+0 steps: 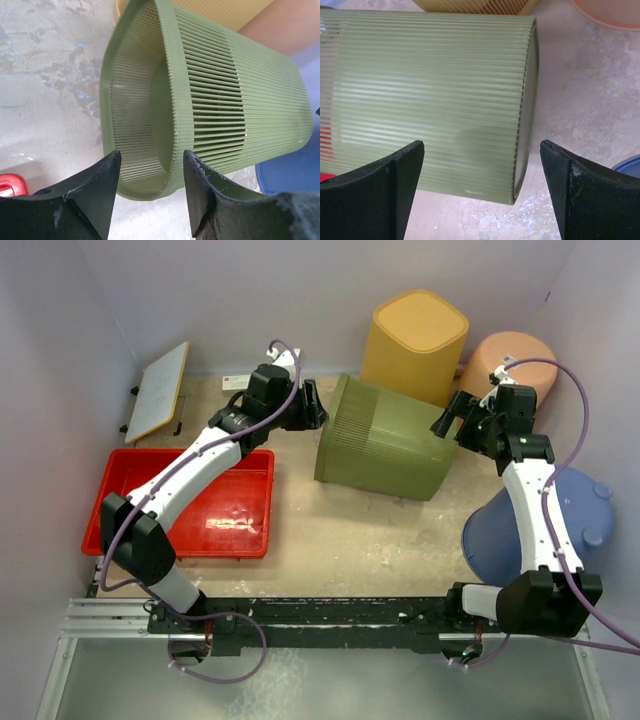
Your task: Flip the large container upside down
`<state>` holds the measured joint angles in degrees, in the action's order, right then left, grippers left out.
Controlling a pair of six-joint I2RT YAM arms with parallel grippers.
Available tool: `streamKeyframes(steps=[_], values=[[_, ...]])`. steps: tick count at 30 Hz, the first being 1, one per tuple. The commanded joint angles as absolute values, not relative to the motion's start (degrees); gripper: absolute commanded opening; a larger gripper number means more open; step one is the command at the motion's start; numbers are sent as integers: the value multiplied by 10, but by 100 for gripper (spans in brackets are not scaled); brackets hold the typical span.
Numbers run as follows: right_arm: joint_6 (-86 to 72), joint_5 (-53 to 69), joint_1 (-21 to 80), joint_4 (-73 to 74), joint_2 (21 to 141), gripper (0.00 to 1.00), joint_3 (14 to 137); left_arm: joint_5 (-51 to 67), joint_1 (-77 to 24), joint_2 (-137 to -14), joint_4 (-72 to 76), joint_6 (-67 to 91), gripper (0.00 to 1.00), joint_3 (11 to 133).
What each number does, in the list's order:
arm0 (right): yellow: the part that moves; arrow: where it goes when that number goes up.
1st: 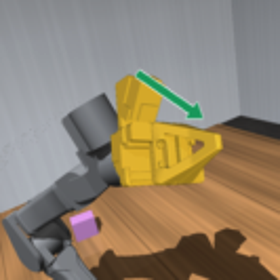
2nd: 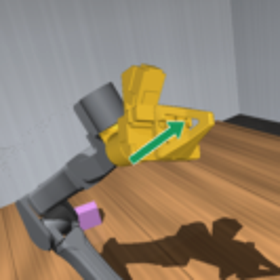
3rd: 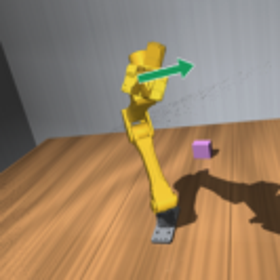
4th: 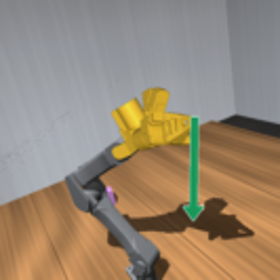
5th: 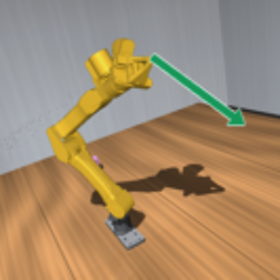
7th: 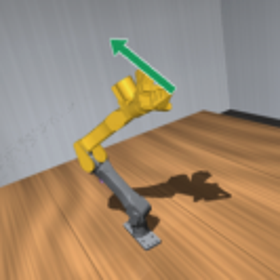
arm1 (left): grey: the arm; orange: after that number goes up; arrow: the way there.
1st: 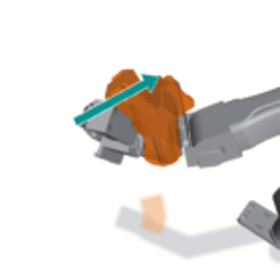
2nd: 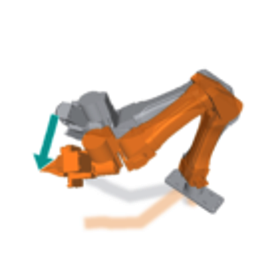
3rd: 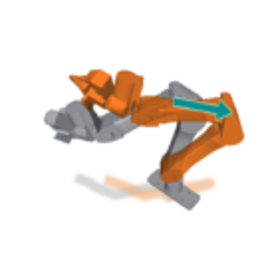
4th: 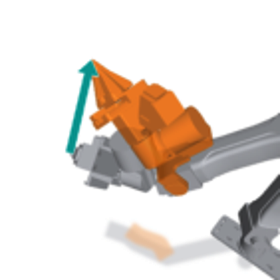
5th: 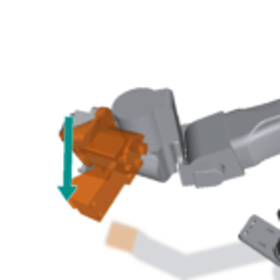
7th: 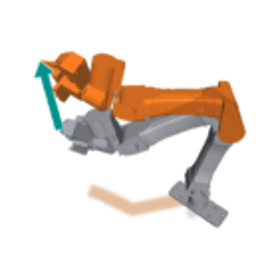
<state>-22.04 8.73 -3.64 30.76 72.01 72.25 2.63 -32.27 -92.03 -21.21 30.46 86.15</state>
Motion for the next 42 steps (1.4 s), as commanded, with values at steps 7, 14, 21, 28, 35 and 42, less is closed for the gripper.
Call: streamKeyframes(steps=[7, 14, 21, 28, 35, 42], values=[[-246, 243, -56, 248, 746, 100, 702, 47, -322, -938, -198, 289, 46, 900], [-261, 340, -56, 217, 760, 100, 686, 54, -322, -947, -195, 285, 35, 897], [-285, 411, -57, 196, 727, 100, 700, 55, -322, -959, -197, 282, 26, 887], [-342, 479, -56, 153, 685, 100, 702, 69, -322, -970, -190, 288, 25, 883], [-385, 494, -56, 111, 659, 100, 736, 101, -328, -984, -166, 307, 25, 878], [-431, 518, -55, 62, 657, 100, 762, 126, -349, -1001, -135, 329, 25, 874]])
